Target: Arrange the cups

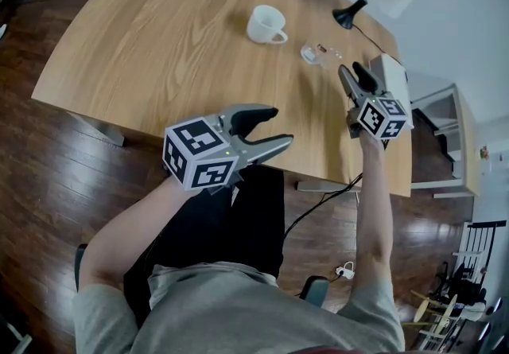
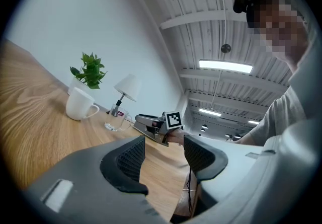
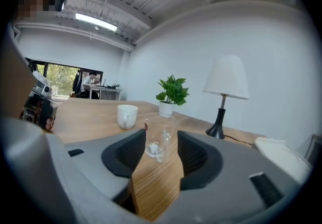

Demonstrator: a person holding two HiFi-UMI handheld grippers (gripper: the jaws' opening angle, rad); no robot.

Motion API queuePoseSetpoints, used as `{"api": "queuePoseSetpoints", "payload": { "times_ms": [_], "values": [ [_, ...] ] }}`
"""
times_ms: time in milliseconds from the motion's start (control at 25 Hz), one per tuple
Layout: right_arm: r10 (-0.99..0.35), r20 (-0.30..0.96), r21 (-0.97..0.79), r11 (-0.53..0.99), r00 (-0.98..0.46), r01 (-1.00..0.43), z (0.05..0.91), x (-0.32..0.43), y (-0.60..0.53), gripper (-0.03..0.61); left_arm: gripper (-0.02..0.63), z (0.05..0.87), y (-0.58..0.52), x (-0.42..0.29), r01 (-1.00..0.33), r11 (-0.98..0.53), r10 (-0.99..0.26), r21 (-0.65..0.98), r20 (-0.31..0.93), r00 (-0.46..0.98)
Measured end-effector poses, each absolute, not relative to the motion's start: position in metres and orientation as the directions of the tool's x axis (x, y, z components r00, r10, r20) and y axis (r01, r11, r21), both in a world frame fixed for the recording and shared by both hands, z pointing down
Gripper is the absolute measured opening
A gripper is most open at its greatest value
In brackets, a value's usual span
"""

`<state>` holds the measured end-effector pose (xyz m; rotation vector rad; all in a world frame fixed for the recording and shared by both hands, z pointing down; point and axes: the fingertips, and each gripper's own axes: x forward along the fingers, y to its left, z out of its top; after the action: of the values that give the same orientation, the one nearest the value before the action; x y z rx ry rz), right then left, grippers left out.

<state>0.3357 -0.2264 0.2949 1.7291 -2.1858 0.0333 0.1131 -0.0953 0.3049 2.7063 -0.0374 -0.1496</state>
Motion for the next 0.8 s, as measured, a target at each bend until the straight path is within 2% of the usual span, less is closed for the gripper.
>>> {"api": "queuePoseSetpoints", "payload": {
  "times_ms": [240,560,800],
  "values": [
    [-0.903,0.358,0.277,0.347,-0.239,-0.896,0.313,0.332,-0.260,0.210,0.236,0.304,-0.096,0.113,-0.002,-0.904,-0.049,0.427,-0.100,0.994],
    [-0.879,0.384,0.262,0.396,-0.282,-0.880,0.319,0.322,-0.267,0.067,0.236,0.303,-0.096,0.112,-0.004,-0.901,-0.054,0.434,-0.105,0.993],
    [-0.888,0.353,0.159,0.366,-0.293,-0.917,0.311,0.317,-0.250,0.066,0.236,0.301,-0.097,0.115,-0.001,-0.903,-0.052,0.429,-0.108,0.993]
  ]
}}
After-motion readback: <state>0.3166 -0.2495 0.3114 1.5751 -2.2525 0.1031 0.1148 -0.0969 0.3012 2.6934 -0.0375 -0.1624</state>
